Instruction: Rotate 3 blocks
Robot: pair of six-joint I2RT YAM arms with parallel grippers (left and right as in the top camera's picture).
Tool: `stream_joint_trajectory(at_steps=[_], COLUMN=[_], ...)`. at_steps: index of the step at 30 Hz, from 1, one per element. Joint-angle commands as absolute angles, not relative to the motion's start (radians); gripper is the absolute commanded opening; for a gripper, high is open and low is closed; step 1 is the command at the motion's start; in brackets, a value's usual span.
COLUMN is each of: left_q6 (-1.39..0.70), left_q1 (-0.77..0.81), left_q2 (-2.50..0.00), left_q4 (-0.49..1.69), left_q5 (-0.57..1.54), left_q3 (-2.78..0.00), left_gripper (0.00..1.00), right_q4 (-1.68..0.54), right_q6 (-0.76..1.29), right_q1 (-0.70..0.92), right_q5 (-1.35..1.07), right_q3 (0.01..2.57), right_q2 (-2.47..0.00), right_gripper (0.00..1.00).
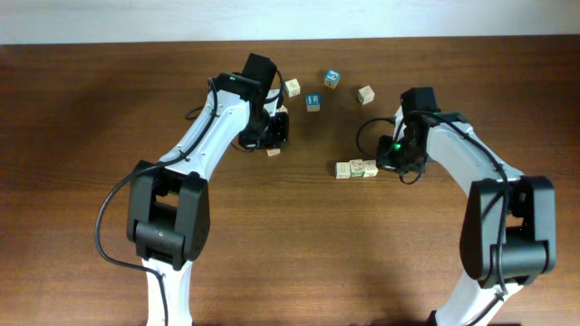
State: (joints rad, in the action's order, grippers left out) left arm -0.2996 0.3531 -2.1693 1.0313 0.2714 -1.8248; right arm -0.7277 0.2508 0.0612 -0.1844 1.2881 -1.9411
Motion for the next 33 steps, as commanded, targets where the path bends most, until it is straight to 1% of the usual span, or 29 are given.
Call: stream_joint_trajectory(at_steps=[1,18,21,23,24,25,27,28,30,33], left_q6=[-0.303,-0.303,-0.303,-0.303,-0.303,-0.302,-0.302,-0.302,-0.302,-0.302], left_q1=[0.355,0.354,0.336,0.302,0.285,0.264,0.224,0.207,0.175,0.155], left_q2=[-2.177,-2.177,-2.177,-2.177,-2.177,-2.177,-2.177,-2.177,-2.177,-2.177], left_q4=[1.021,1.011,1.010,1.004,1.003,1.003,1.005,1.006,1.007,1.007], left_q5=[0.292,0.262,0.222,0.217,0.216,0.213,0.212,0.212,0.213,0.213], left_q3=[-1.820,-1.820,-1.820,-1.820,-1.820,-1.820,-1.820,-1.820,-1.820,-1.820], left_gripper=[0.00,0.00,0.00,0.00,0.00,0.00,0.00,0.00,0.00,0.00], right_q4=[-0.710,-0.697,-0.700,-0.726,-0.748,-0.762,-0.769,-0.766,-0.749,-0.741], right_q6=[0.240,0.251,0.250,0.250,0.246,0.243,0.248,0.270,0.346,0.438], right_q1=[0.059,0.210,0.210,0.207,0.207,0.207,0.211,0.215,0.230,0.269], right_q5=[-0.229,-0.259,-0.258,-0.254,-0.247,-0.239,-0.233,-0.232,-0.227,-0.147], right_q3=[1.281,1.281,1.299,1.356,1.403,1.436,1.493,1.504,1.504,1.504], right_q2=[-1.960,-1.986,-1.985,-1.985,-1.985,-1.985,-1.985,-1.985,-1.987,-1.996], right_gripper=[0.04,0.04,0.04,0.05,0.06,0.09,0.17,0.22,0.24,0.25])
